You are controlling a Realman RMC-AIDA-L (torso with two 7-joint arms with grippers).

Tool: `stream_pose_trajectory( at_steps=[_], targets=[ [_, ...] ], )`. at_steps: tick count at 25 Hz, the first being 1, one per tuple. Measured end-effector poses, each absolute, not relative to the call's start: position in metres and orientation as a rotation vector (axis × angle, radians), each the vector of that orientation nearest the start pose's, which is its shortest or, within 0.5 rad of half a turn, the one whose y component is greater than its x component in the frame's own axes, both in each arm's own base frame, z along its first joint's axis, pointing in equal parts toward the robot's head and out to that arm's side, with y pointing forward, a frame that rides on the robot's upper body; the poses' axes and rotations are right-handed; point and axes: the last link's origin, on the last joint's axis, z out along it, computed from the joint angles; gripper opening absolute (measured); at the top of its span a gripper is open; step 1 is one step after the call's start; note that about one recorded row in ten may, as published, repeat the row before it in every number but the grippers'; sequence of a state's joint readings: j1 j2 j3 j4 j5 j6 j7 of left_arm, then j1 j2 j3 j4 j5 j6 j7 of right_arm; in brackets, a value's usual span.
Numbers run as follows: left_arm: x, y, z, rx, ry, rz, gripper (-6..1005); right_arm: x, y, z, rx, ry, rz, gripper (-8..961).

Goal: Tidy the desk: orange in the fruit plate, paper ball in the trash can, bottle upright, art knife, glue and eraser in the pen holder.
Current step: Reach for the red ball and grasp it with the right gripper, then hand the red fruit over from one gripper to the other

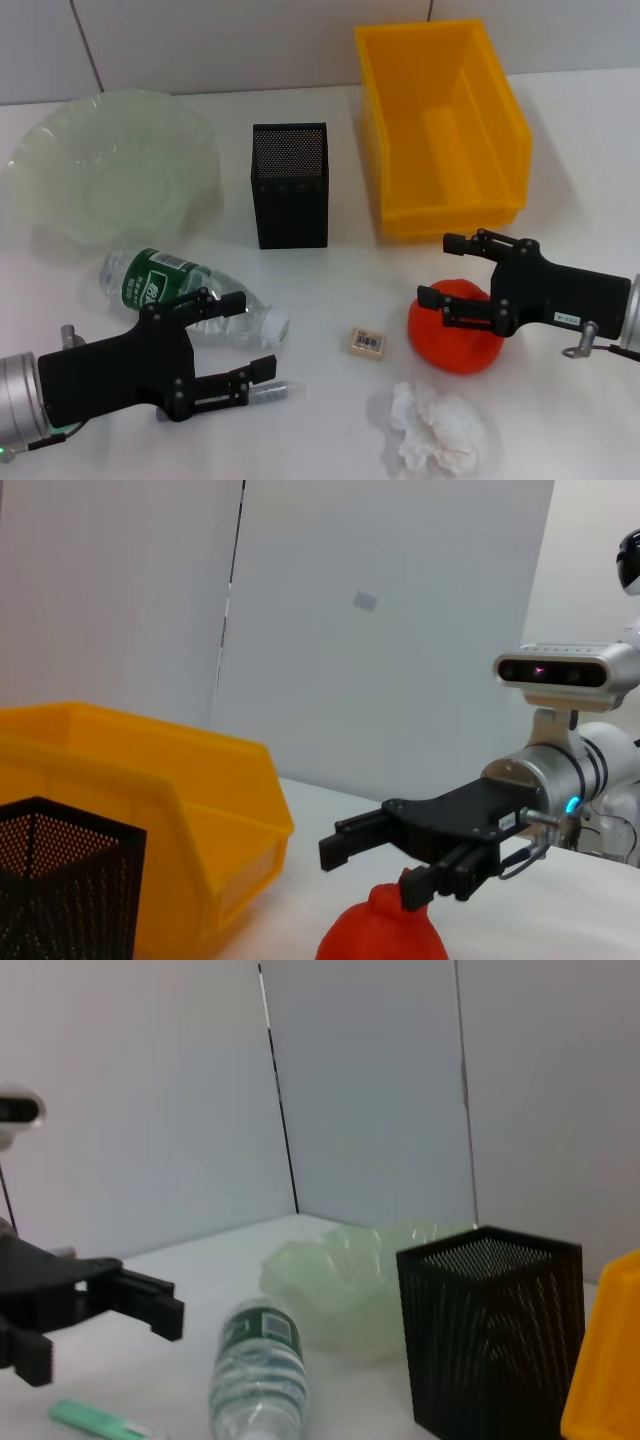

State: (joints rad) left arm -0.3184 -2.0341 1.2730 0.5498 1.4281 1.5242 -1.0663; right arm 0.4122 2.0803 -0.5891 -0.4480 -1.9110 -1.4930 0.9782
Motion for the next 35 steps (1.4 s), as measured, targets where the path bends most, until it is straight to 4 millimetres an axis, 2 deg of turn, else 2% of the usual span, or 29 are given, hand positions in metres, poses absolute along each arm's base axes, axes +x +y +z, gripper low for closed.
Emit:
stream_pose_trajectory(
  at_steps=[8, 14, 29, 35],
  targets=[
    [-0.273, 0.265, -0.039, -2.768, -0.421, -0.905, 827, 0.320, 0.294, -0.035, -2.548, 0.575, 0.618, 834],
    [-0.273, 0.265, -0.038, -2.769, -0.419, -0.900, 828, 0.324, 0.296, -0.043, -2.546, 0.610, 0.557, 757],
    [-0.275, 0.267, -0.034, -2.759, -0.416, -0.896, 827, 0.327, 0.294, -0.039, -2.523, 0.609, 0.573, 554],
    [-0.274, 0.270, -0.032, -2.743, -0.410, -0.903, 827, 0.320, 0.286, -0.023, -2.501, 0.559, 0.693, 494]
  ],
)
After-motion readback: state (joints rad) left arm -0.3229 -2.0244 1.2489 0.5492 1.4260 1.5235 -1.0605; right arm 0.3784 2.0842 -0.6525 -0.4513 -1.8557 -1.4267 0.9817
